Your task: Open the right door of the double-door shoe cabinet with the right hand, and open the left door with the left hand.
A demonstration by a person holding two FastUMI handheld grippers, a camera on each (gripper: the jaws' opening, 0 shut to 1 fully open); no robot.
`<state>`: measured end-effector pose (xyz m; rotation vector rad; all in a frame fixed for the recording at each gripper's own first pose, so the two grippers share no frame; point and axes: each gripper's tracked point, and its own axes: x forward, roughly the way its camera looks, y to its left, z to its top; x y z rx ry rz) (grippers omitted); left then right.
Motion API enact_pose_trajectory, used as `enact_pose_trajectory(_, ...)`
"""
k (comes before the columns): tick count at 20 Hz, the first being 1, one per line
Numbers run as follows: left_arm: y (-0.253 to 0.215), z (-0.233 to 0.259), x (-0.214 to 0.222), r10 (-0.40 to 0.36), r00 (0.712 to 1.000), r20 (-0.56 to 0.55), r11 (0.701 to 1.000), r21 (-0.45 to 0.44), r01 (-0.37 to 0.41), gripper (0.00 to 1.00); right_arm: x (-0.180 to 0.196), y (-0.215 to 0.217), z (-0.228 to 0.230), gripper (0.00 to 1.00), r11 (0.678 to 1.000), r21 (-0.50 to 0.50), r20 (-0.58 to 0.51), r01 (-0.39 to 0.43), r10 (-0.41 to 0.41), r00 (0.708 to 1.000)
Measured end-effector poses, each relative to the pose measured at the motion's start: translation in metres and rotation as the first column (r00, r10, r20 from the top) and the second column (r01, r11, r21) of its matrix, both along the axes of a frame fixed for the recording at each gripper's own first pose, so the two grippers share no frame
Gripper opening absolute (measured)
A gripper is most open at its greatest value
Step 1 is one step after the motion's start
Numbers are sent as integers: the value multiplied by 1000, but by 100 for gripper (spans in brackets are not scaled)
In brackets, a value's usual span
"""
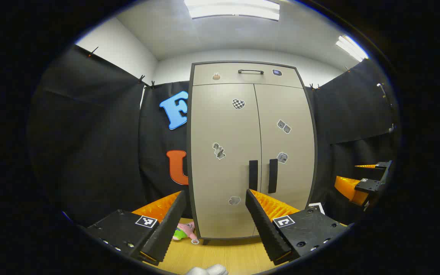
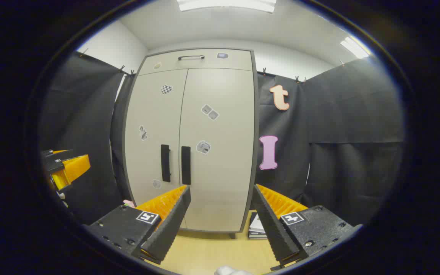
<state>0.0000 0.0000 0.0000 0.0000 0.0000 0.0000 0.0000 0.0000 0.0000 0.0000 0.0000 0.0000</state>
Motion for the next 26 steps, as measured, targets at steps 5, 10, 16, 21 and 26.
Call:
enact_pose_trajectory(5, -1, -1, -5, -3, 1000, -9, 1000, 2, 3, 94, -3, 3, -2, 100, 1000, 0, -12, -6, 6, 1000)
enact_pose_trajectory(10, -2, -5, -9, -8, 1000, -16, 1000, -8, 8, 94, -8, 4, -6, 100, 1000, -1, -21, 0, 0, 1000)
enact_pose_trajectory(16, -3, -8, -10, -21, 999, -24, 1000, 1, 21, 94, -8, 1, -10, 100, 999, 7, -30, 33, -33, 999)
enact_pose_trajectory(21, 4, -9, -12, -20, 999, -34, 1000, -4, 20, 94, -2, 6, -14, 100, 999, 1, -46, 46, -46, 998)
enact_pose_trajectory(26, 21, -10, -17, 14, 1000, -27, 1000, -3, -14, 94, 17, 17, -14, 100, 999, -2, -52, 36, -36, 998)
